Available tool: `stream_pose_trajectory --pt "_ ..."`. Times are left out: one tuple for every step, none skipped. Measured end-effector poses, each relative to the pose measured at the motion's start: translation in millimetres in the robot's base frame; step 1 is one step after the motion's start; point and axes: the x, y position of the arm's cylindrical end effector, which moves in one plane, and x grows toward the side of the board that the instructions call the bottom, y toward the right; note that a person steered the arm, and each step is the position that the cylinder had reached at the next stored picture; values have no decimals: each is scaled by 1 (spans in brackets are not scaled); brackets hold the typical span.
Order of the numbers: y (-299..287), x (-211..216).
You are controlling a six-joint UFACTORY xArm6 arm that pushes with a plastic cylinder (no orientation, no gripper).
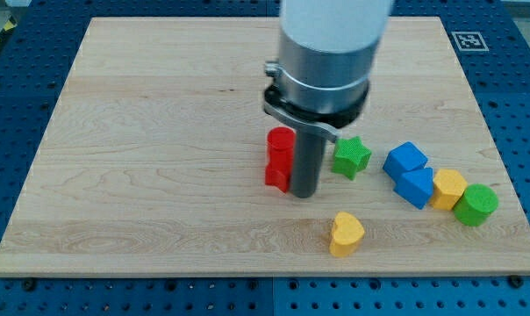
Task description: Push the yellow heart closer to the red star
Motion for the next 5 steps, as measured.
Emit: stream_pose_trajectory --pt "7 2" --pt "41 2" --pt "81 12" --pt "109 43" --pt "123 68"
